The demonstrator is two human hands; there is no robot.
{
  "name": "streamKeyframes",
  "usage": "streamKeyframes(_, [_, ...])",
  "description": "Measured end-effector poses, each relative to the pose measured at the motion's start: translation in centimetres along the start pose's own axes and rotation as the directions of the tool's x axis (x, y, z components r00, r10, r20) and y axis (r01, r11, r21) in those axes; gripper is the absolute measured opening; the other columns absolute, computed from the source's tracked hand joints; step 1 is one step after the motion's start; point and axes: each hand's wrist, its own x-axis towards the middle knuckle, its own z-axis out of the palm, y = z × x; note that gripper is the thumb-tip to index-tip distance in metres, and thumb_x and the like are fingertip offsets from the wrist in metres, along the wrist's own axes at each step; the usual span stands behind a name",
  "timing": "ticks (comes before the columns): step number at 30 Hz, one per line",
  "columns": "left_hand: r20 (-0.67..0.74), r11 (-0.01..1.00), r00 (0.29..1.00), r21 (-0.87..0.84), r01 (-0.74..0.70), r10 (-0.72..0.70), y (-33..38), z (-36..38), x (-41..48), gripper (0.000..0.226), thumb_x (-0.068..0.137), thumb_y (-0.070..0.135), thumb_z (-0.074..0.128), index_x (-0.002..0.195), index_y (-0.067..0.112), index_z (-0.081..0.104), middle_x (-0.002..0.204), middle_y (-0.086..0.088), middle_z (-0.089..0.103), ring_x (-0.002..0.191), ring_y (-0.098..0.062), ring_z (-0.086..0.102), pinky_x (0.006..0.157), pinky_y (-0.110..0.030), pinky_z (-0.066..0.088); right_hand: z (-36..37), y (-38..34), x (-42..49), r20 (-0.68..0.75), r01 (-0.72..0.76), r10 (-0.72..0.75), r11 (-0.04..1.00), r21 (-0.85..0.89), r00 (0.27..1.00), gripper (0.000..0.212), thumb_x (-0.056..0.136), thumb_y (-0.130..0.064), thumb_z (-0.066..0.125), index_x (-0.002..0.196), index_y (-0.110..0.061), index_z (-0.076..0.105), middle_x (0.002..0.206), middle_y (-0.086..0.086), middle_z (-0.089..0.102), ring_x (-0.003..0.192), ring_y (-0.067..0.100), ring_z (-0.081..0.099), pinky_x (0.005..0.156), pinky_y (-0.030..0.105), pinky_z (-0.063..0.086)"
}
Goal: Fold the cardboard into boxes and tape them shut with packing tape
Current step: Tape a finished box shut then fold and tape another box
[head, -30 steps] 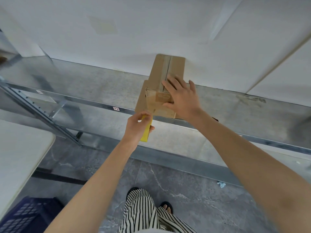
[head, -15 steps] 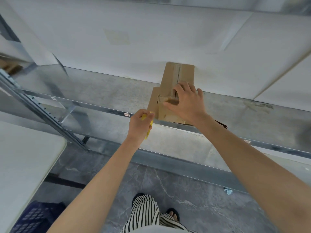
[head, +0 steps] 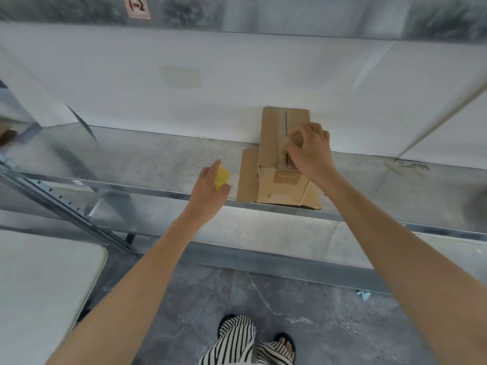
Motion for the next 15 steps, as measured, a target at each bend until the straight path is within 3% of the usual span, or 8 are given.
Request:
streamKeyframes(3, [0.053,0.984,0.998,0.17,-0.045,0.036,-1.6,-1.0,1.9,0.076,0.083,-0.001,0.042,0.151,0.021,0.015,0.146,-0.001,0.032,0.119,-0.03,0.045,0.095,-0.04,0.042,-0.2,0.2,0.7,0.01,-0.06,0.06,0.996,0.064,0.998,0.041,0.09,-0.029,0.053,0.129,-0.018,0.049,0.143,0.002,0.036,0.129,0.025,0.031,0.097,0.035,0.034])
streamKeyframes(5, [0.075,0.97,0.996,0.235,-0.064,0.048,-2.8,-1.5,3.2,0.079,0.083,-0.004,0.041,0.152,0.02,0.011,0.153,-0.005,0.027,0.131,-0.034,0.037,0.103,-0.046,0.038,-0.2,0.3,0.9,0.018,-0.097,0.096,0.989,0.108,0.995,0.049,0.09,-0.031,0.055,0.136,-0.019,0.043,0.145,0.002,0.035,0.131,0.025,0.032,0.101,0.034,0.032])
streamKeyframes(10, [0.11,0.906,0.989,0.402,-0.131,0.095,-5.3,-2.1,6.1,0.071,0.086,-0.004,0.047,0.15,0.011,0.02,0.147,-0.015,0.038,0.131,-0.036,0.036,0.105,-0.042,0.029,0.0,0.4,1.1,0.035,-0.158,0.154,0.973,0.168,0.987,0.057,0.09,-0.031,0.058,0.142,-0.018,0.037,0.147,0.0,0.033,0.132,0.018,0.036,0.096,0.023,0.027])
streamKeyframes(15, [0.241,0.796,0.964,0.559,-0.231,0.111,-7.8,-1.9,7.8,0.07,0.082,-0.002,0.054,0.147,0.01,0.029,0.148,-0.009,0.038,0.13,-0.035,0.039,0.106,-0.04,0.029,0.4,0.6,1.0,0.05,-0.204,0.198,0.954,0.22,0.979,0.064,0.09,-0.032,0.059,0.146,-0.019,0.03,0.148,0.0,0.035,0.132,0.017,0.037,0.101,0.024,0.029])
